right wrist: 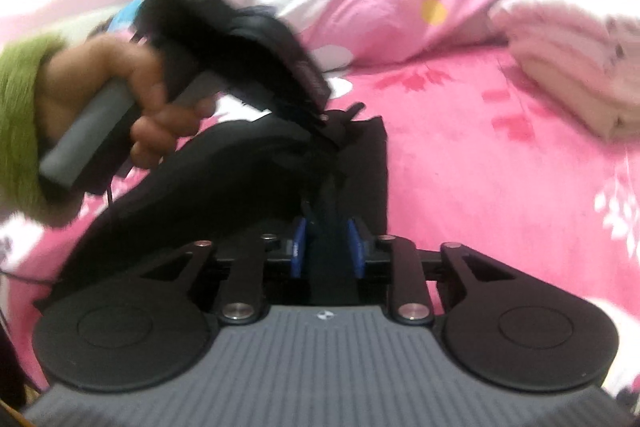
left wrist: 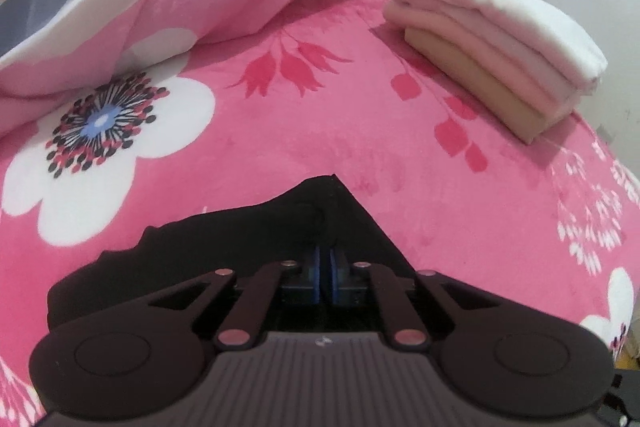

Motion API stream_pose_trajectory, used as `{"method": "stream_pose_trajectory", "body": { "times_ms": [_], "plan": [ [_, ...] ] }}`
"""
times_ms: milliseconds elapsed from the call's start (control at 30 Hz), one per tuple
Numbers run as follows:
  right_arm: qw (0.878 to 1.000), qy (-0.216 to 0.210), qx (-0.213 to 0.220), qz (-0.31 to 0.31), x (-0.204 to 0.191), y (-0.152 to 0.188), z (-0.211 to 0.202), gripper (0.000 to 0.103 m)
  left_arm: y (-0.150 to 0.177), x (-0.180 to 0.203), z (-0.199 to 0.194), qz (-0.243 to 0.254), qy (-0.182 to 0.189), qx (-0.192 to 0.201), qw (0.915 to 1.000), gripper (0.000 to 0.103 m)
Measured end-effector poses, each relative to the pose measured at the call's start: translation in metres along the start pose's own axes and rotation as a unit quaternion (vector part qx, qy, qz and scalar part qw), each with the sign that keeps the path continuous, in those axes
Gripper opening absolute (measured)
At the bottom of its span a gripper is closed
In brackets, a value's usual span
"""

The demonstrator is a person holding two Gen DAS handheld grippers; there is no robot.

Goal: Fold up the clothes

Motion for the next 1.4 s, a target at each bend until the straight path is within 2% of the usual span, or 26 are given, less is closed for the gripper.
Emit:
{"method": "stream_pose_trajectory", "body": {
  "times_ms": [167, 400, 433, 467, 500, 533, 700, 1400],
  "plan": [
    [0.999, -0.023, -0.011, 0.036, 0.006, 0.001, 0.002, 0.03, -0.004, 0.001, -0.01, -0.007, 0.004, 0.016, 0.9998, 0.005],
    [0.999, -0.035, -0.016, 0.038, 0.002, 0.001, 0.006, 0.033, -0.006, 0.0, -0.015, -0.015, 0.006, 0.032, 0.9993, 0.005],
    [0.998, -0.038, -0.016, 0.036, 0.002, 0.0, 0.007, 0.032, -0.007, 0.0, -0.016, -0.017, 0.007, 0.035, 0.9992, 0.005],
    [0.998, -0.042, -0.015, 0.034, 0.001, 0.0, 0.008, 0.023, -0.007, 0.0, -0.016, -0.018, 0.007, 0.037, 0.9991, 0.005],
    [0.998, -0.047, -0.015, 0.032, 0.001, -0.001, 0.009, 0.006, -0.007, 0.0, -0.016, -0.018, 0.007, 0.038, 0.9991, 0.005],
    [0.998, -0.052, -0.012, 0.028, 0.0, -0.001, 0.009, 0.004, -0.007, 0.001, -0.016, -0.018, 0.007, 0.04, 0.999, 0.005],
    [0.999, -0.05, 0.005, 0.012, -0.005, -0.003, 0.003, 0.004, -0.01, 0.004, -0.014, -0.014, 0.004, 0.042, 0.999, 0.005],
    [0.996, -0.065, 0.021, 0.057, 0.003, -0.006, -0.015, 0.003, -0.018, 0.021, -0.007, 0.012, 0.003, 0.053, 0.9985, 0.005]
  ]
}}
Point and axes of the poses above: each gripper's, at about its wrist camera, not at the fingertips, and z roughly the way its jaws point, x to its right, y to its underside, the point moved 10 cm from there along z, roughly the way its jaws point, and after that the axes turned 10 degrees about z, right-handed, at the moved point
